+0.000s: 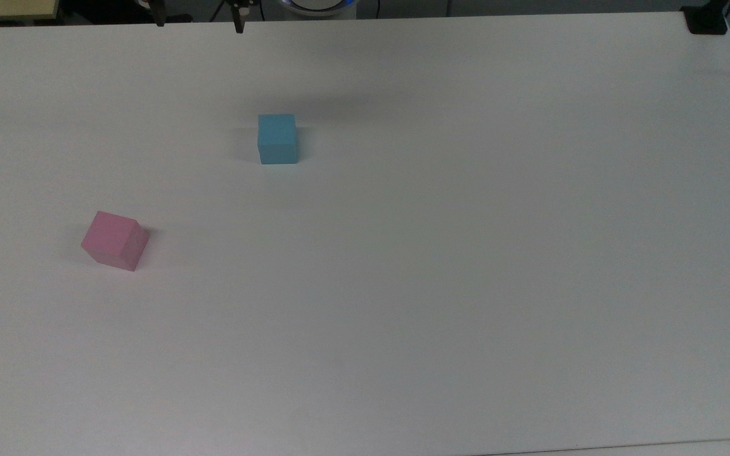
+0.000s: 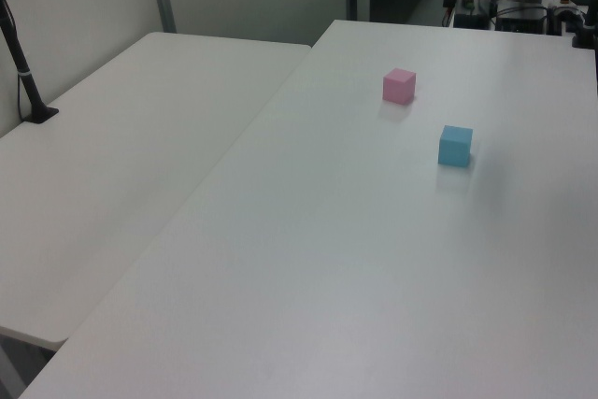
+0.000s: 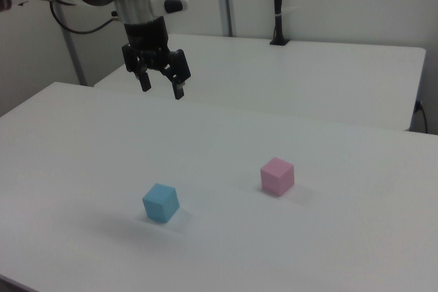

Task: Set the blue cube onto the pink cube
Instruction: 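Move the open gripper down toward the light-blue cube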

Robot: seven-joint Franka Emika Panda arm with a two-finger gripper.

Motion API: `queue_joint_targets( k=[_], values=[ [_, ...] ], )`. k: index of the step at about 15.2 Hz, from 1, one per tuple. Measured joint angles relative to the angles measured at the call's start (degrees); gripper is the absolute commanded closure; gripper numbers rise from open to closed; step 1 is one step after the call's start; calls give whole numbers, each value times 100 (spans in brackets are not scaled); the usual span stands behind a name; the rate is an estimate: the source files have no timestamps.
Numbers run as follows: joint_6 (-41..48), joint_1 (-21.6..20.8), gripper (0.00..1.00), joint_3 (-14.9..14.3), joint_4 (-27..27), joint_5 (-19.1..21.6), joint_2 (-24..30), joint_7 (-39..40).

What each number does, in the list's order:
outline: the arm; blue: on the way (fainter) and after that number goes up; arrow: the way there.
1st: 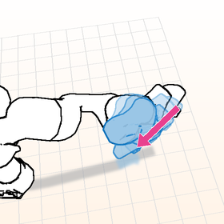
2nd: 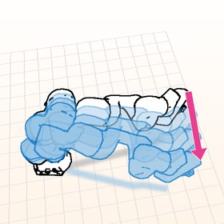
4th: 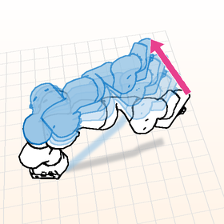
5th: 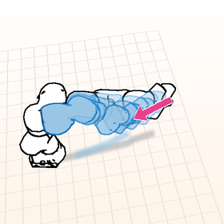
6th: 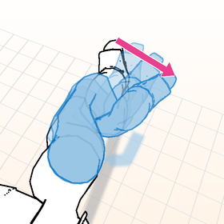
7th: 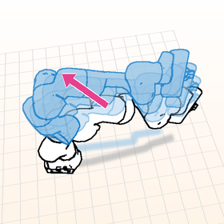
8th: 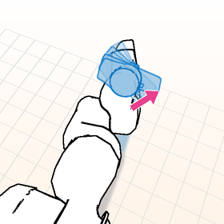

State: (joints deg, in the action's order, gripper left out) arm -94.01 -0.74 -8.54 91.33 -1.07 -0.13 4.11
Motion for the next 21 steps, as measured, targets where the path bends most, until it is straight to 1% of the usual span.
queue_joint_targets(
  k=[5, 9, 12, 16, 19, 21],
  values=[
    [0, 1, 0, -75, 0, 0, 2, 2],
    [0, 1, 0, -80, 0, 0, 2, 8],
    [7, 1, 0, -80, 2, 0, 2, 210],
    [415, -1, 0, -64, 46, 39, 1, 419],
    [438, -26, 0, -3, 389, 108, -13, 608],
    [50, -31, 0, 91, 899, 111, -55, 707]
  ],
)
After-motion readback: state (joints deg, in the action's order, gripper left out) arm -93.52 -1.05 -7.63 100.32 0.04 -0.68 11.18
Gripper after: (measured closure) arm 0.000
